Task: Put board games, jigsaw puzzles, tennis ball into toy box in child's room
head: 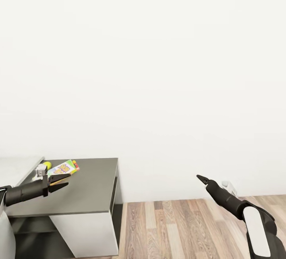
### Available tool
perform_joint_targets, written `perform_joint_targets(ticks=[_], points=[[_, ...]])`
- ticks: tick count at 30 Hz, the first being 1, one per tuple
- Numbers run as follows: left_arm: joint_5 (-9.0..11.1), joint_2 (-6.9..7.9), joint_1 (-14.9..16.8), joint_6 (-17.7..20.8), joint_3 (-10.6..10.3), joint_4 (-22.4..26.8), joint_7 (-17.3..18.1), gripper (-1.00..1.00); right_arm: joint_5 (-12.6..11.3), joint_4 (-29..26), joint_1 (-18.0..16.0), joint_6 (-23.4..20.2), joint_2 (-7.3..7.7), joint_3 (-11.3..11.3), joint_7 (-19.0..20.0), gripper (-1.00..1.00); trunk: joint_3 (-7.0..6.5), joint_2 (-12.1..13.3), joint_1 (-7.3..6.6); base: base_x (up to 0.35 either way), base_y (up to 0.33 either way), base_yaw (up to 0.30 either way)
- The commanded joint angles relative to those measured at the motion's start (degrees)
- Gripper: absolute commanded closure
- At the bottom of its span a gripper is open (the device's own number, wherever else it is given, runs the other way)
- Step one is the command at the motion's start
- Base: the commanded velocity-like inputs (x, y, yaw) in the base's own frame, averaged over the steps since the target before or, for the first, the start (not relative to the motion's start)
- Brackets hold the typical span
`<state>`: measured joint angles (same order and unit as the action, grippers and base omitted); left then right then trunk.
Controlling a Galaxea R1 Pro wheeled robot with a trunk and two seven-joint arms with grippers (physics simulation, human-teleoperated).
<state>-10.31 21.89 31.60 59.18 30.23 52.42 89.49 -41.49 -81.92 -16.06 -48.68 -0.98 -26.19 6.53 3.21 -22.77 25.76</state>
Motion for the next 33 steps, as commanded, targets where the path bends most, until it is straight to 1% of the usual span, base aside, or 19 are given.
perform_joint_targets(ticks=[1,5,15,23,33], points=[[-0.6,0.00,0.0,0.6,0.1,0.0,0.5,-1.00,0.4,0.0,-0.1,-0.4,-0.08,-0.2,0.5,-1.00,0.14,-0.1,0.02,-0.183,0.096,-0.277],[-0.6,0.00,0.0,0.6,0.1,0.0,0.5,-1.00,0.4,0.1,-0.1,-0.4,-0.08,-0.2,0.6,-1.00,0.14,-0.1,0.02,-0.108,0.076,-0.277],[-0.7,-0.02,0.0,0.5,0.1,0.0,0.5,-1.00,0.4,0.1,-0.1,-0.3,-0.08,-0.2,0.5,-1.00,0.14,-0.1,0.02,-0.020,0.012,-0.277],[-0.7,-0.40,0.0,0.5,0.1,0.0,0.5,-1.00,0.4,0.1,-0.1,-0.4,-0.01,-0.2,0.6,-1.00,0.14,-0.1,0.02,-0.121,0.083,-0.277],[-0.6,-0.44,0.0,0.3,0.1,0.0,0.5,-1.00,0.4,0.1,-0.2,-0.4,0.01,-0.3,0.6,-1.00,0.14,-0.1,0.02,-0.017,0.012,-0.277]])
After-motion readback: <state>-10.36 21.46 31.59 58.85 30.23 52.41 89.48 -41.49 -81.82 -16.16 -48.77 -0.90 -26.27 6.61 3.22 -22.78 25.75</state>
